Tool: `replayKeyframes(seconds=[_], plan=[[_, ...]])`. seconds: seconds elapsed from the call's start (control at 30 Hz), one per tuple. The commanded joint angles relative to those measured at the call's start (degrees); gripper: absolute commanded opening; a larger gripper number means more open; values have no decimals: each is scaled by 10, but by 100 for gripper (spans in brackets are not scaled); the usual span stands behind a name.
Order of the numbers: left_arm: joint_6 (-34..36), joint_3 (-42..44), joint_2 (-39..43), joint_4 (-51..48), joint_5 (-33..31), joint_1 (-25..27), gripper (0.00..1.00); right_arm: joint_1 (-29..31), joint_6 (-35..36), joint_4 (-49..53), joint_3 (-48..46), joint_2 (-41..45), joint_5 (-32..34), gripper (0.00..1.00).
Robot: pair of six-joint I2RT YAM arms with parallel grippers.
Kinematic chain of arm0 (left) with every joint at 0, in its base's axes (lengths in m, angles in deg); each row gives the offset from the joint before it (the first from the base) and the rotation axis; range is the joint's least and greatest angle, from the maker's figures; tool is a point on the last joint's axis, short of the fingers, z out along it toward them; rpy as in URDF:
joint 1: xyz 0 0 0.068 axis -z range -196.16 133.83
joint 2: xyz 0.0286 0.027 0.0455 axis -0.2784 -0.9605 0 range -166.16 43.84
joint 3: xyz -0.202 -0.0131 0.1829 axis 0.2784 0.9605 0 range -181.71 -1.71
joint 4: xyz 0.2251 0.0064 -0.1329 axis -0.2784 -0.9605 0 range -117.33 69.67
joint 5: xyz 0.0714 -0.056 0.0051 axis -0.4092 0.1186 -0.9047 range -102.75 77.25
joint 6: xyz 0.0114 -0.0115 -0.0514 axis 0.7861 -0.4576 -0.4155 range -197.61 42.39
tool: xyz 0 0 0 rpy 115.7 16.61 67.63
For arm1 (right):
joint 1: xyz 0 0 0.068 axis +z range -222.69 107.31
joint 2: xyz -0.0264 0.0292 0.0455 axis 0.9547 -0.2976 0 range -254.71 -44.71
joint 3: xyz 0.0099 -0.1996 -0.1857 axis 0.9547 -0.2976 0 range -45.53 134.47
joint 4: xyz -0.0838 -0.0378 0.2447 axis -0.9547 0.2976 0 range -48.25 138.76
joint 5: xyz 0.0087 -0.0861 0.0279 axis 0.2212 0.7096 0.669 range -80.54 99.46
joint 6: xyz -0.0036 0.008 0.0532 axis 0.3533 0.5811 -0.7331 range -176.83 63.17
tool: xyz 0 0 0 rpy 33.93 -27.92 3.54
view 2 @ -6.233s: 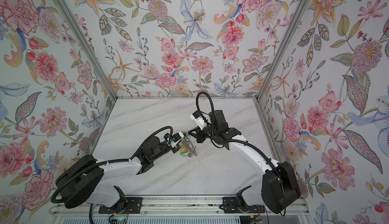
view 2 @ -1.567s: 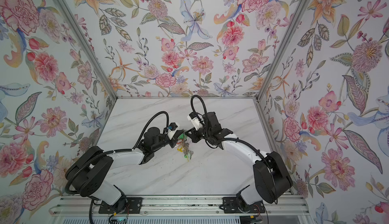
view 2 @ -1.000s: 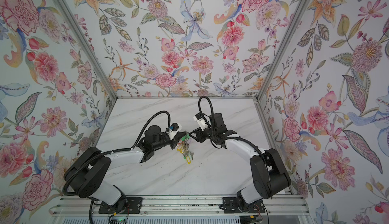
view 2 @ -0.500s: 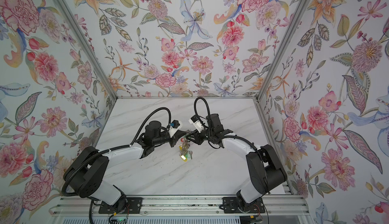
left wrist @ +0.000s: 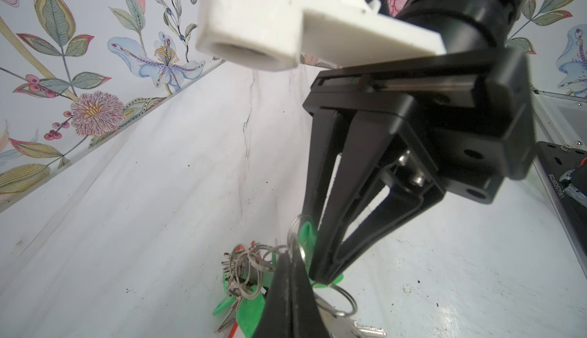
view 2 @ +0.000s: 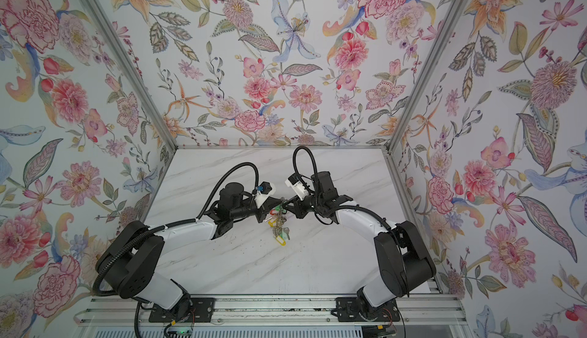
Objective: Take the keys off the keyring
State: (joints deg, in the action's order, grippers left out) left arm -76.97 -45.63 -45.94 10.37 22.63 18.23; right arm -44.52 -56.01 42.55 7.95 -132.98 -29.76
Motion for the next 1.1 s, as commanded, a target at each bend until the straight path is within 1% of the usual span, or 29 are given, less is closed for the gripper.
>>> replayKeyframes(seconds=[0.0, 0.1, 0.23, 0.3, 0.4, 0.6, 0.73, 0.8, 0.9, 1.07], plan=[[-1, 0, 25, 46, 0, -5, 0, 0, -1, 14, 5, 12, 29, 13], [3, -3, 26, 35, -6, -5, 0, 1, 0, 10, 3, 12, 33, 10], [4, 6, 32, 45, -21, -6, 0, 1, 5, 29, 8, 14, 38, 2], [9, 5, 34, 38, -31, -5, 0, 1, 5, 32, 7, 18, 54, 0], [14, 18, 42, 50, -53, -5, 0, -1, 5, 52, 15, 23, 83, 0], [29, 26, 44, 51, -82, 3, 0, 0, -1, 60, 20, 42, 127, 0], [55, 21, 41, 26, -118, 19, 0, 12, 7, 61, 21, 59, 157, 0], [62, 26, 41, 30, -133, 24, 0, 21, 16, 69, 25, 66, 169, 0], [57, 22, 35, 27, -141, 24, 0, 47, 38, 73, 21, 78, 207, 0], [33, 27, 32, 50, -155, 22, 0, 74, 54, 80, 17, 83, 237, 0]])
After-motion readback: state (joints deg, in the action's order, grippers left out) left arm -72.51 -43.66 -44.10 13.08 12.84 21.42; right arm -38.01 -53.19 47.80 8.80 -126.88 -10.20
